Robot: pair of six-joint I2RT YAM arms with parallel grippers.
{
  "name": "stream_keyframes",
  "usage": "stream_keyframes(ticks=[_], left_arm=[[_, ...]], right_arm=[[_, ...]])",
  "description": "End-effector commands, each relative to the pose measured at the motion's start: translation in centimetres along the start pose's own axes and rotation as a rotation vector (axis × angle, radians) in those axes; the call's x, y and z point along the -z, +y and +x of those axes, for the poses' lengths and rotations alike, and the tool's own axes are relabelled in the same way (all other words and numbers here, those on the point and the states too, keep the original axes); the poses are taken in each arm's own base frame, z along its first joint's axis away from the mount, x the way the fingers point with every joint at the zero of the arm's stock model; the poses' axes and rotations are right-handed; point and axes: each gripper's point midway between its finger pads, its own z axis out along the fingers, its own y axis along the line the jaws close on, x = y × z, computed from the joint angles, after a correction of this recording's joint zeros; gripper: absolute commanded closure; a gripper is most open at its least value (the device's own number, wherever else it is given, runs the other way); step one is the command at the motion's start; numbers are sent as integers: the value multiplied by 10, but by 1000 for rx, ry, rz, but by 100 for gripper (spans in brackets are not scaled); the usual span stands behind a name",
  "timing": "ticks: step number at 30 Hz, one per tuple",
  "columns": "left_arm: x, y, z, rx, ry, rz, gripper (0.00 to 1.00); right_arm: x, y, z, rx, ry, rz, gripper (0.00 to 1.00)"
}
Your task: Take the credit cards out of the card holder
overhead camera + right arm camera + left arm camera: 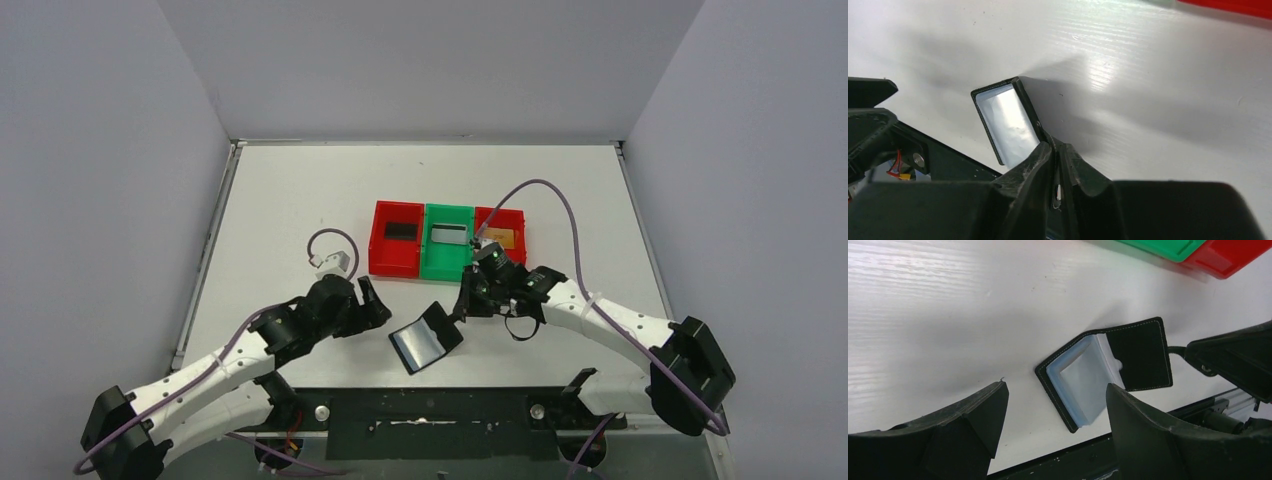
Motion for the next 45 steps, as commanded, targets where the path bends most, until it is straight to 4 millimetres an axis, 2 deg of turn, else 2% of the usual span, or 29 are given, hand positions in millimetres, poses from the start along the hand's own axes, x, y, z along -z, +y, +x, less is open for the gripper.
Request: stream_keyframes(ticks=[1,4,8,10,14,16,17,18,21,23,26,28,30,34,39,45], left_arm=[[-4,-37,0,-27,33,161,30],[-6,-38,11,-18,67,200,31],[-8,-39,19,-10,95,227,31],[-10,-41,22,-13,113,235,31],[-15,-41,30,-39,161,226,31],[-18,-40,32,-48,175,212,31],[-19,-40,32,-49,175,210,31],[-20,-41,32,-52,175,212,31],[-23,-43,33,-68,186,216,31],[-24,-43,31,-80,191,198,31],[-24,-38,28,-78,177,160,31],[-23,-35,25,-59,156,151,32],[-20,-34,20,-38,126,146,33],[-10,-28,7,-9,60,115,33],[6,-9,-7,45,-25,43,34],[23,-2,-22,76,-108,33,34]], right_arm=[[-2,-7,-12,-26,-53,41,83],[-8,-36,2,-56,-12,197,79],[-1,-59,9,-110,-48,330,77],[0,-59,11,-126,-56,323,75],[-6,-54,35,-179,-28,281,73],[5,-57,33,-182,-75,334,69],[14,-54,24,-174,-113,338,65],[23,-48,14,-158,-152,321,62],[46,-5,-16,-81,-233,138,55],[56,21,-26,-55,-261,20,55],[60,62,-28,-8,-264,-176,57],[52,82,-24,19,-242,-256,58],[35,86,-19,17,-209,-220,57],[-1,79,-12,97,-174,-50,50],[-29,87,7,253,-88,28,43],[-53,78,28,348,-28,112,34]])
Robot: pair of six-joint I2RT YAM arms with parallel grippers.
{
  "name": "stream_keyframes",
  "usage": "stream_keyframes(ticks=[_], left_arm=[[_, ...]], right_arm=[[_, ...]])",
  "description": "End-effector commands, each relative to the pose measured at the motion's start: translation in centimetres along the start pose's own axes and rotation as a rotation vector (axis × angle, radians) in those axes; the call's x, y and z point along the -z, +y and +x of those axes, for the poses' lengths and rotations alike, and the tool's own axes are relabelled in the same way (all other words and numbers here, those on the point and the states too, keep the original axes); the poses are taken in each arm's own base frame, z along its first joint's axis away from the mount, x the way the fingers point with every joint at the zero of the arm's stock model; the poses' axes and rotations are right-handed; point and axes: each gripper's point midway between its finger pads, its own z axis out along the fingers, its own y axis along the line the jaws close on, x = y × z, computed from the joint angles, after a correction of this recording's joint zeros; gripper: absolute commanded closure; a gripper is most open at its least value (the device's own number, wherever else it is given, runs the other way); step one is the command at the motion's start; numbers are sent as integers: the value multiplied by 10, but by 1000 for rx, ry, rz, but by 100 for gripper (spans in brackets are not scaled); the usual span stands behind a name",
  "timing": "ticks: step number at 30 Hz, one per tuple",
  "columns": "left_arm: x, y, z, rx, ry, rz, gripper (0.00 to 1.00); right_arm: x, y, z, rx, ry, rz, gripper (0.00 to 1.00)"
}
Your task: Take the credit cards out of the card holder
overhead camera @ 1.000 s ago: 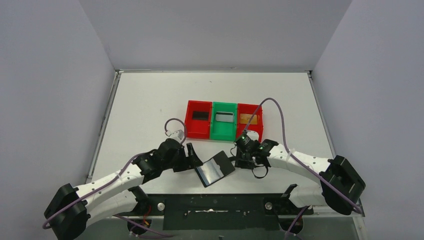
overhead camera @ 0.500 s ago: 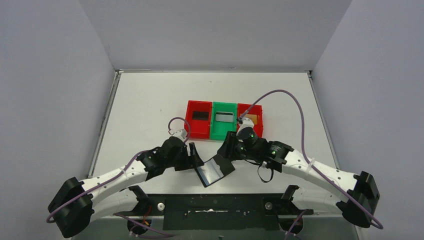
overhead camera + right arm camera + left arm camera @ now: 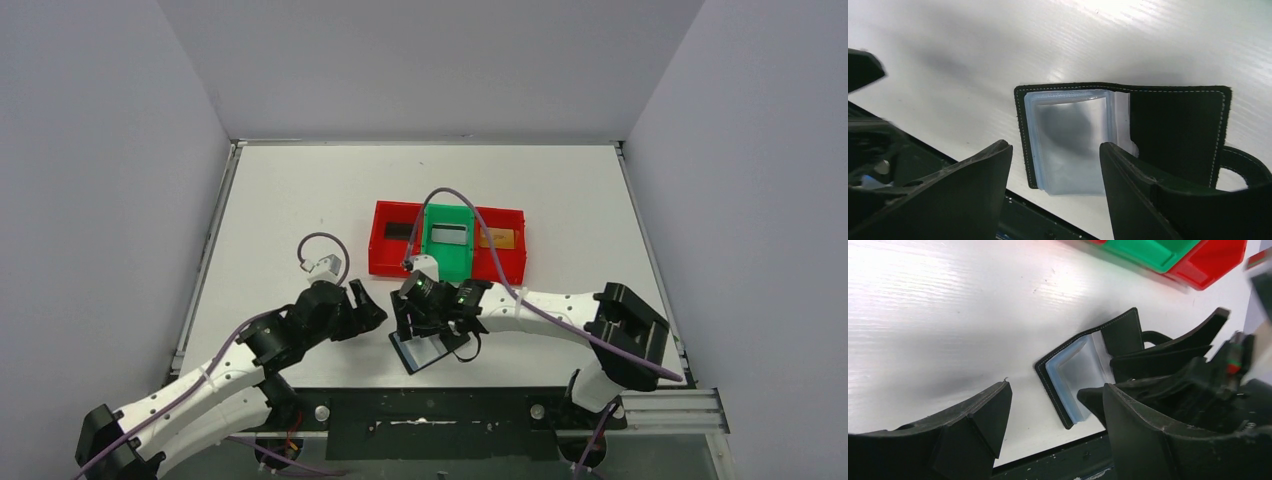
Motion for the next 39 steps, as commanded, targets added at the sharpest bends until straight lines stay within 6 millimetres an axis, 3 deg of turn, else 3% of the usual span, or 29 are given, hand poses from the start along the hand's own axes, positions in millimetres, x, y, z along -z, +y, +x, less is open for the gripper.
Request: stream_keyframes(ticks=[1,6,11,16,20,24,30,36,39], left_arm=[[15,-3,-25,39,-102,-16,34],[18,-2,-27,37,-112,-17,34],[15,-2,-25,33,-99,-17,34],[13,-7,-22,22,-83,2,34],[9,-9,-17,12,-53,12,34],[7,-12,-14,3,-35,22,34],[4,-14,-12,-2,-20,25,34],[3,-17,-12,-4,-20,31,34],[2,-17,-12,-7,-18,30,34]], right_arm=[[-8,0,-1,91,-11,44,34],[-25,-2,20,121,57,78,35],[-30,-4,31,69,57,120,54],[-23,8,27,-124,0,6,68],[-12,23,13,-276,-66,-131,68],[-2,25,-1,-355,-116,-190,68],[-3,-6,-5,-341,-122,-17,75],[15,-18,-28,-308,-173,66,75],[20,-38,-29,-290,-170,158,73]])
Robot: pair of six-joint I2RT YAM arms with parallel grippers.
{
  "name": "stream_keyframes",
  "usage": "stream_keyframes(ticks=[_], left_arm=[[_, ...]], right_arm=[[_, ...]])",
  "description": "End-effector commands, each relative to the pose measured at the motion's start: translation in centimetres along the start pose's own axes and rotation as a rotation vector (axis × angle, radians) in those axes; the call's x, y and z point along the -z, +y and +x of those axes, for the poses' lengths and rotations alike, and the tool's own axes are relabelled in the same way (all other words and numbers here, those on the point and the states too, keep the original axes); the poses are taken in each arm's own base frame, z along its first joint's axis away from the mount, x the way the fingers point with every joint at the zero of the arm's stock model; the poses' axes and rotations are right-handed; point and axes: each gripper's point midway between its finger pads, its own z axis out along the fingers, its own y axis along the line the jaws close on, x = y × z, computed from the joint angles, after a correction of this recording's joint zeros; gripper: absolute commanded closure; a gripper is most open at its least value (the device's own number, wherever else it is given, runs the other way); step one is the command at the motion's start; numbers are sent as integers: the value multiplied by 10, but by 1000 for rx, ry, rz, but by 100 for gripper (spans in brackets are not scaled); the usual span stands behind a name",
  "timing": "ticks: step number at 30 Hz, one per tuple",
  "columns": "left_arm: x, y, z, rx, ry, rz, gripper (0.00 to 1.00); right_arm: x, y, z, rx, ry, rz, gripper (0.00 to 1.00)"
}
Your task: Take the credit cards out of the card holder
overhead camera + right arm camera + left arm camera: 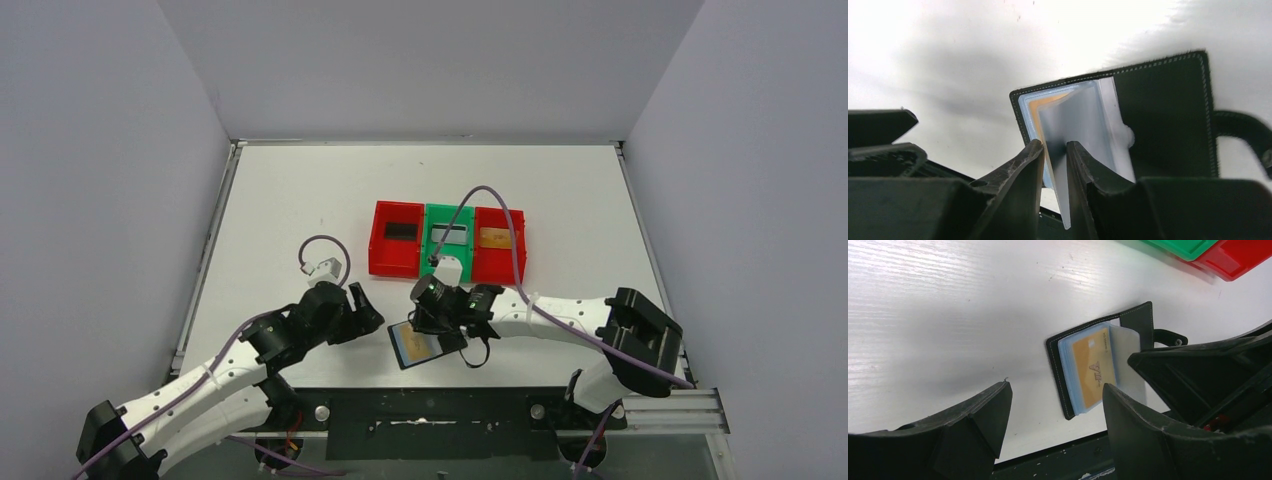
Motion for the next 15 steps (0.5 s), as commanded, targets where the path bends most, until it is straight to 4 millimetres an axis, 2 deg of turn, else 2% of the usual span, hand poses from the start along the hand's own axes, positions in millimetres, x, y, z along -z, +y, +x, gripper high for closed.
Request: stream_keyframes(ticks=[1,3,6,12,15], left_arm=[[7,-31,-20,-3,-49,92,34],[6,-31,-19,-8,-44,93,34],[4,-32,-18,-12,-35,96,34],[1,-35,-13,-31,-6,107,34],[0,-36,-11,-36,5,110,34]], right_arm=[[15,-26,-30,32,-87,140,73],[13,-45,-30,45,-67,207,73],[10,-61,-27,73,-49,261,73],[4,-86,-12,57,-10,336,72],[4,-91,-6,40,2,339,71]])
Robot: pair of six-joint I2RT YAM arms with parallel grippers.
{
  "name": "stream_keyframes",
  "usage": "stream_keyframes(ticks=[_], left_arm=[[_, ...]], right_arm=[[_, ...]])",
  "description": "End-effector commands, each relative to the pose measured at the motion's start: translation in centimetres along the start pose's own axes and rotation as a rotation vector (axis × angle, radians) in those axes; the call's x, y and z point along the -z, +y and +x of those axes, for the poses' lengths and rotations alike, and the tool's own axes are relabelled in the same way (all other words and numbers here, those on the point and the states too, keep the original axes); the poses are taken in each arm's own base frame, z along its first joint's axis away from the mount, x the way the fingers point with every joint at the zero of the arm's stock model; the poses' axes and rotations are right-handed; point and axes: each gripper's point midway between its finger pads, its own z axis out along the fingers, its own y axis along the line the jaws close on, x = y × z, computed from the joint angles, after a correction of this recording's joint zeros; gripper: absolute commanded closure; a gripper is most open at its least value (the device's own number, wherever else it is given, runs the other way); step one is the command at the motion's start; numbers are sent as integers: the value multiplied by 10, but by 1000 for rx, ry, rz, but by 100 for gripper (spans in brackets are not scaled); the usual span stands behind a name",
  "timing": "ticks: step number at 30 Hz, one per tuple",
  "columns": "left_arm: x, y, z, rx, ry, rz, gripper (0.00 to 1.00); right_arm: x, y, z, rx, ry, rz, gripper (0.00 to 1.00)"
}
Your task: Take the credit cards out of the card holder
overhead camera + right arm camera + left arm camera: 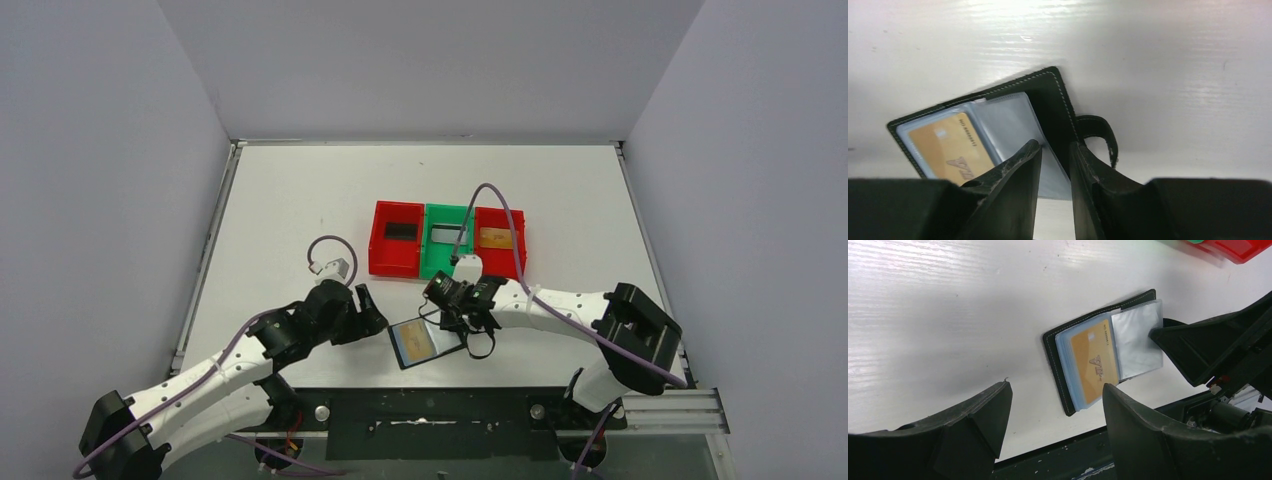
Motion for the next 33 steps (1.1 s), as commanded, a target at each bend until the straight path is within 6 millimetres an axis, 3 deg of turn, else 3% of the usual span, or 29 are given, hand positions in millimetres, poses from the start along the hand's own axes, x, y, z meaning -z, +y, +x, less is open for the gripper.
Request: stream_keyframes(ticks=[1,9,15,17,22,27,33], left_arm=[[7,-33,-19,-9,-40,106,34],[8,-36,-18,-13,-31,118,34],[8,-36,-15,-17,-21,124,33],[8,-36,-16,-19,-23,123,34],[11,-36,-22,-17,-48,112,33],[16,-34,-32,-17,-90,93,33],[22,-44,-56,-119,-110,69,33]], right_arm=[[-5,-13,5,-16,-5,40,70],[-21,-22,40,-47,80,65,71],[1,8,63,-92,62,-23,71],[13,13,54,-97,8,-32,71],[52,15,10,-148,-173,-78,66],[86,15,-31,-262,-356,-225,58],[98,18,-40,-345,-445,-422,42]])
